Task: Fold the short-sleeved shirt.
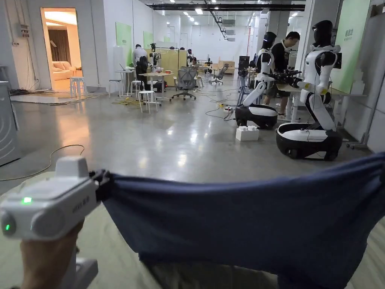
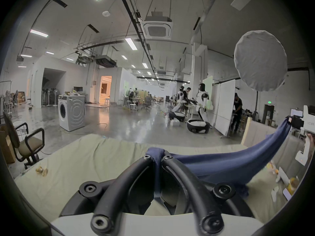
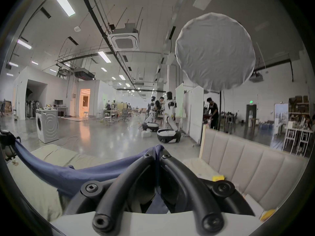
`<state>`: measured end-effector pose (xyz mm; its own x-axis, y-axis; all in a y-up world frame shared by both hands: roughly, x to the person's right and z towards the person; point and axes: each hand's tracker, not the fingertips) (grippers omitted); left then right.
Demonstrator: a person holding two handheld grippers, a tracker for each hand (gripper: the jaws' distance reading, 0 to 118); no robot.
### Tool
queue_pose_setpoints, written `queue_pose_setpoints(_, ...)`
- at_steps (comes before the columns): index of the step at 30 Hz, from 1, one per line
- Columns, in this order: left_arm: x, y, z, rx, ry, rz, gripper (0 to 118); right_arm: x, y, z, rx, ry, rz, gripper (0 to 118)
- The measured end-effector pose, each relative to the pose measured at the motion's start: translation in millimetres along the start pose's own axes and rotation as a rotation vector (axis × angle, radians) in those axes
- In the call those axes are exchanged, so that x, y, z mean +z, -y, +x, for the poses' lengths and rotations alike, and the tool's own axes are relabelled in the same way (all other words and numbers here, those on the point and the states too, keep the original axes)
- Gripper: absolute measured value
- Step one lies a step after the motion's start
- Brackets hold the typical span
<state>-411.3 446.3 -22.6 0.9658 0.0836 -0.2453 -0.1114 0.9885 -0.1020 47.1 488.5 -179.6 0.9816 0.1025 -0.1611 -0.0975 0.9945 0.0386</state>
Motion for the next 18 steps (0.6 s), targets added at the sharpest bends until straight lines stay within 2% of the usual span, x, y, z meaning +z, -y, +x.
queue_pose_setpoints(2,29,29,-4,0.010,0.019,-0.044,6,37,31,7,-0.062,-0.022,-0.033,3)
queue_pose_setpoints(4,51,61,-21,0.072,0.058,-0.088,6,70,71,17,-0.246,-0.086,-0.125,3)
queue_pose_setpoints(5,66,77,-26,0.108,0.050,-0.118,6,90,91,18,-0.284,-0.096,-0.199,3)
queue_pose_setpoints(6,79,89,-31,0.139,0.058,-0.146,6,110,106,18,-0.254,-0.098,-0.183,3)
queue_pose_setpoints(8,110,116,-38,0.182,0.035,-0.200,6,144,136,17,-0.225,-0.097,-0.248,3)
queue_pose_setpoints(11,165,150,-56,0.223,0.072,-0.250,6,193,183,27,-0.269,-0.112,-0.357,3)
queue_pose_setpoints(12,183,156,-61,0.279,0.115,-0.269,6,211,198,29,-0.305,-0.111,-0.389,3)
queue_pose_setpoints(13,200,163,-70,0.313,0.174,-0.305,6,226,210,31,-0.302,-0.136,-0.462,3)
queue_pose_setpoints(16,240,184,-71,0.299,0.177,-0.343,6,272,244,36,-0.254,-0.122,-0.605,3)
queue_pose_setpoints(18,255,194,-74,0.287,0.183,-0.414,6,292,261,41,-0.289,-0.088,-0.670,3)
